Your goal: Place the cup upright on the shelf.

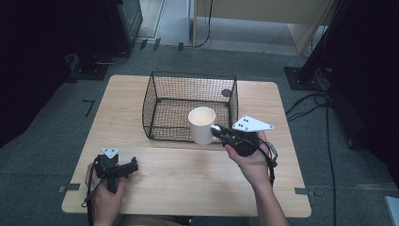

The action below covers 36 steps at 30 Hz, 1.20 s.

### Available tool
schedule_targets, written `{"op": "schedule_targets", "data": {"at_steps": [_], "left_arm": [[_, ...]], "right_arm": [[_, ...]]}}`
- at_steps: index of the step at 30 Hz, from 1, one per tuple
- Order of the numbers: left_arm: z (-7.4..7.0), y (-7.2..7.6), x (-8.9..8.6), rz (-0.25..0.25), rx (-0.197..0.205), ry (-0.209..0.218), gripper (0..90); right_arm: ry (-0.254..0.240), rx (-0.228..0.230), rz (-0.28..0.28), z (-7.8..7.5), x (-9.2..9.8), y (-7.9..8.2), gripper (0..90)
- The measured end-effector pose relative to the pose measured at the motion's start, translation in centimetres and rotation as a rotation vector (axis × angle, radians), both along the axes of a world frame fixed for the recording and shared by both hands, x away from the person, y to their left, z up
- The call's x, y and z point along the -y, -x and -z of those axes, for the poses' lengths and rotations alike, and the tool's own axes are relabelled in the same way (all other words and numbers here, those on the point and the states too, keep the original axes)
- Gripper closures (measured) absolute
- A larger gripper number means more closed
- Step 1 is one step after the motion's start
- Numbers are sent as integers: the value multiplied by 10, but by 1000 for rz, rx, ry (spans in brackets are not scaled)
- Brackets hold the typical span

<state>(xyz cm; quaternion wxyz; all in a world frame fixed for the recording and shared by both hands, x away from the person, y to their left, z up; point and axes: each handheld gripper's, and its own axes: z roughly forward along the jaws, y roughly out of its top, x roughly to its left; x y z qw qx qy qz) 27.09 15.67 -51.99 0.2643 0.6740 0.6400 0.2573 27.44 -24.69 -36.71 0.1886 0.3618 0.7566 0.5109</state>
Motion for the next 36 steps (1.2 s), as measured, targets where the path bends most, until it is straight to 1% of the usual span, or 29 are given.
{"op": "schedule_targets", "data": {"at_steps": [2,3,4,7,9,10,11,15,19,20,21,22,24,26,27,28,31,32,33,34,36], "left_arm": [[0,0,0,-1,1,1,0],[0,0,0,-1,1,1,0],[0,0,0,-1,1,0,0],[0,0,0,-3,3,3,0],[0,0,0,-2,2,1,0],[0,0,0,-2,2,1,0],[0,0,0,-2,2,2,0],[0,0,0,-1,2,1,0],[0,0,0,-2,3,1,0],[0,0,0,-2,3,1,0],[0,0,0,-2,2,1,0],[0,0,0,-2,2,1,0],[0,0,0,-2,2,1,0],[0,0,0,-2,3,1,0],[0,0,0,-4,5,3,0],[0,0,0,-4,5,3,0],[0,0,0,-2,1,0,0],[0,0,0,-1,1,0,0],[0,0,0,-1,0,0,0],[0,0,0,-1,0,0,0],[0,0,0,-1,0,0,0]], "right_arm": [[-2,5,10,-3,-1,-6,806],[-2,5,10,-3,-1,-6,806],[-2,10,17,-4,-2,-10,806],[-10,8,26,-5,-3,-13,806],[-12,12,40,-5,-4,-19,806],[-12,12,40,-5,-4,-19,806],[-15,11,50,-5,-5,-24,806],[-17,11,66,-5,-8,-30,806],[-21,13,94,-4,-13,-41,806],[-21,13,94,-4,-13,-41,806],[-21,10,104,-3,-13,-46,806],[-21,10,104,-3,-13,-46,806],[-19,2,115,-1,-15,-53,806],[-15,0,120,0,-15,-56,806],[-9,-3,132,3,-17,-60,806],[-9,-3,132,3,-17,-60,806],[-1,-9,162,9,-19,-69,806],[-1,-9,162,9,-19,-69,806],[3,-13,176,12,-21,-74,806],[3,-13,176,12,-21,-74,806],[11,-19,188,16,-22,-79,806]]}}
